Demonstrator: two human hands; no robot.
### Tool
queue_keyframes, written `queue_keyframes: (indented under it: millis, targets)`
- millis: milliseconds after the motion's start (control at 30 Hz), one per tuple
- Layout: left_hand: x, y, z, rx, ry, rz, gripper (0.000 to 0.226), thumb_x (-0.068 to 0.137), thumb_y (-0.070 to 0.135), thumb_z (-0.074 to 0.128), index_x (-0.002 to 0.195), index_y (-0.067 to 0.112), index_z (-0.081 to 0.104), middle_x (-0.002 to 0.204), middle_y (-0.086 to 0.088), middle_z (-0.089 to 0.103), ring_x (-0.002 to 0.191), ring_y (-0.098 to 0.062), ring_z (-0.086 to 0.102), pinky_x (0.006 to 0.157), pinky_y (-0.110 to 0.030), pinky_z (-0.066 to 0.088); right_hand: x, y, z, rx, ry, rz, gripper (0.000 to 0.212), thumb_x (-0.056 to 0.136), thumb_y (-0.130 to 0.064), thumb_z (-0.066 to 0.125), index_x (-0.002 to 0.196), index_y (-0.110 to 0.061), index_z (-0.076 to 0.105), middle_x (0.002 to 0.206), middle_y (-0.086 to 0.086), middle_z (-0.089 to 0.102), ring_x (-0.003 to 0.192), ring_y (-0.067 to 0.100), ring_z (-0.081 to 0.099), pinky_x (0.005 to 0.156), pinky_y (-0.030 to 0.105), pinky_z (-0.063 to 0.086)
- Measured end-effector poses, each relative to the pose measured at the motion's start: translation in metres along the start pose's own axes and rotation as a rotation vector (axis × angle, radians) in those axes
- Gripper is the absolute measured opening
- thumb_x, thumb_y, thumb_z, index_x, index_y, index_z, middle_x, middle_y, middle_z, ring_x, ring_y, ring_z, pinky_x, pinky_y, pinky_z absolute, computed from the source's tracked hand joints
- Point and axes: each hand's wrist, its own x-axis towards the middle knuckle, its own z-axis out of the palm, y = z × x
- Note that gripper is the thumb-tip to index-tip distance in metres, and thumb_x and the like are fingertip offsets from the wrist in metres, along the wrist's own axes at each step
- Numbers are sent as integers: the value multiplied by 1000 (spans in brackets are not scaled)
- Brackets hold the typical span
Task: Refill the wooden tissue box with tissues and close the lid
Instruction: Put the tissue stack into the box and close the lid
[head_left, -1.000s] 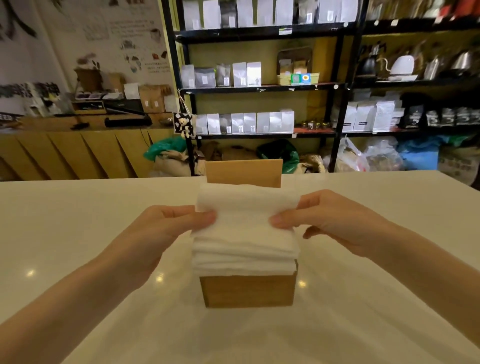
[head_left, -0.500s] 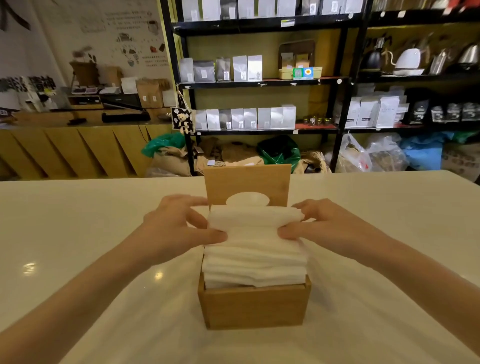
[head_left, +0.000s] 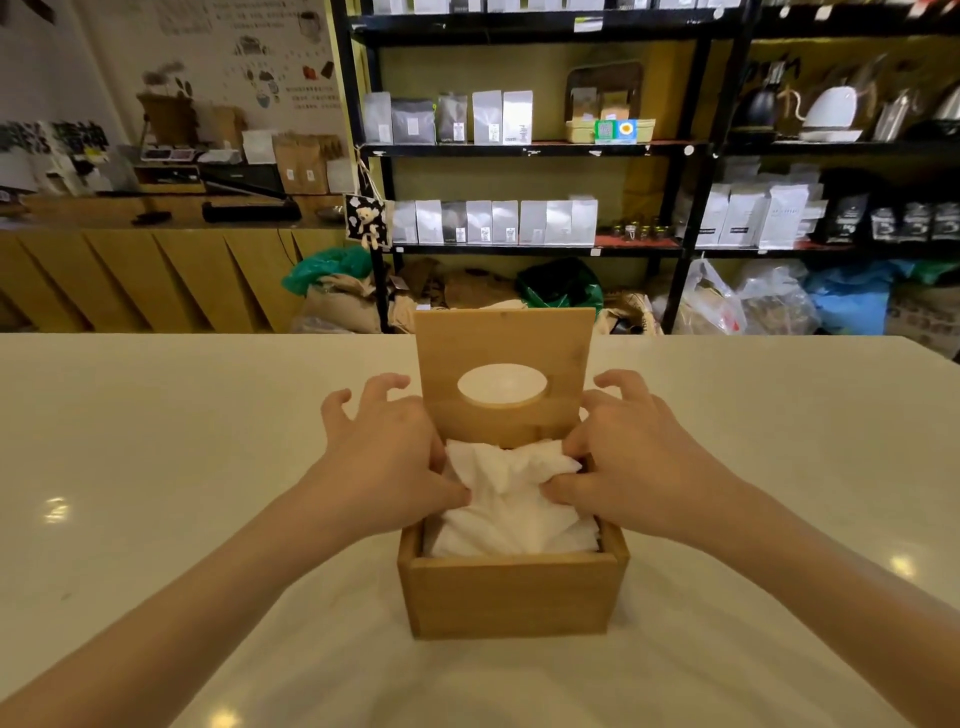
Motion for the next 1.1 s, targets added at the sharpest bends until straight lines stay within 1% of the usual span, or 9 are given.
queue_keyframes:
  millis: [133,267,433,567,700,833,933,1000,1100]
  targets:
    - [3,0,3,85,-7,6,32,74,45,64,51,26,54,127,7,48,138,-17,7,110,-49,3,3,-5,0,-69,-1,-7,26,83,-33,53,80,-14,70,121,2,56,136,24,16,106,34,21]
    - [4,3,4,178,-19,14,27,79,46,59,67,22,56,127,4,49,139,-20,9,111,-53,2,3,-8,-2,-120,-28,10,22,81,-35,54,65,-21,56,114,1,59,132,23,24,104,35,24]
    - [9,8,3,300,-45,-4,25,80,47,57,74,23,54,130,3,49,139,-25,11,109,-60,-5,6,-12,-4,-190,-83,51,34,82,-36,54,54,-22,40,73,-6,41,106,21,39,87,35,30]
    - [8,11,2,355,-28,-27,27,78,52,59,78,25,54,133,2,49,141,-27,10,107,-64,-9,6,-15,-2,-216,-88,99,32,82,-39,55,57,-23,41,87,-3,44,106,21,39,92,38,30]
    - [-3,5,5,275,140,-51,30,72,49,63,89,24,62,125,2,54,140,-27,19,108,-62,-2,-2,-18,1,-236,114,101,16,79,-36,56,78,-21,61,83,-2,48,104,23,43,92,37,32]
    - [-19,0,3,85,205,-31,20,76,43,63,71,30,49,120,10,57,139,-20,22,111,-57,2,-10,-15,-5,-150,231,101,18,80,-38,59,86,-21,59,96,-2,59,101,22,48,85,34,36]
    - [-26,-3,-3,-15,190,-47,23,74,50,64,65,32,54,139,9,46,142,-17,15,112,-56,0,-17,-9,-10,14,279,74,14,82,-40,60,77,-27,56,104,-4,62,104,18,48,85,32,38]
    - [-26,-4,-2,-44,174,-50,15,73,54,63,75,40,63,149,8,34,144,-17,7,112,-56,-3,-22,-7,-9,179,215,64,10,82,-38,62,80,-29,67,117,-5,61,106,12,47,84,29,38]
    - [-24,-3,7,-25,159,-33,37,72,58,60,108,49,59,155,6,18,144,-20,-5,111,-57,-4,-25,-5,-1,160,131,61,21,84,-38,60,102,-35,69,143,-1,45,133,15,30,105,35,31]
